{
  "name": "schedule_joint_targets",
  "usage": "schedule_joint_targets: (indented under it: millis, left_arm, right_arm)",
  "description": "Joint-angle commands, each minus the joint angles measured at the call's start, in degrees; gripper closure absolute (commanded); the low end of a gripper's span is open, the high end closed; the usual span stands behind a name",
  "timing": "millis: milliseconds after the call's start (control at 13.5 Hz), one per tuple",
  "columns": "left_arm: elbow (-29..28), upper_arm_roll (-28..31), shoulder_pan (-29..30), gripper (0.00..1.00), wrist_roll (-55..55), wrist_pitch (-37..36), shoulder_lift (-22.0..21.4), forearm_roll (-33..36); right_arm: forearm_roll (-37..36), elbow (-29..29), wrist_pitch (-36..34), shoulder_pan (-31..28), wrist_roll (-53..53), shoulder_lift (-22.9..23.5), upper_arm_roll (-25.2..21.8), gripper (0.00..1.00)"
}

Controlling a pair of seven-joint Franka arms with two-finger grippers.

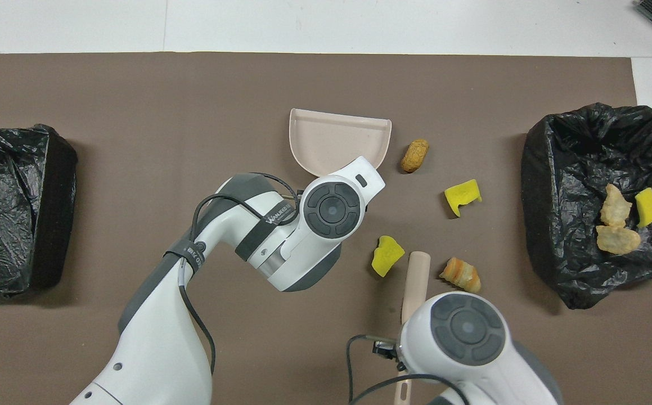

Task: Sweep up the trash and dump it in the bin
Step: 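Lift the dustpan with the left gripper while the right gripper grasps the brush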

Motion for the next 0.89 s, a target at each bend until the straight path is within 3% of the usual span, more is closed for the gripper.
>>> schedule_joint_targets:
  millis: [0, 223, 446, 818]
  left_arm:
    - [-0.92, -0.26, 3.68, 1.00, 13.26, -6.14, -4.76, 0.82]
    - [-1.45, -0.26, 6.93, 1.00, 28.91, -8.97, -5.56, 0.82]
    - [-2.24, -0.27, 9.93, 1.00, 50.18, -9.94, -5.65, 0.20]
    - [-5.93, -0.27, 11.08, 1.00, 58.24, -9.33, -7.14, 0.20]
  right_arm:
    - [-2.00, 0.68, 1.89, -6.61, -6.45, 1.68, 0.55, 1.00]
    - [-2.43, 0.14, 9.18, -11.55, -11.05, 6.05, 0.55, 1.00]
    - [-2.26, 1.45, 16.22, -12.18, -13.15, 12.20, 0.55, 1.00]
    - [-1.20, 9.61, 15.97, -11.40, -23.17, 19.41, 0.81, 1.00]
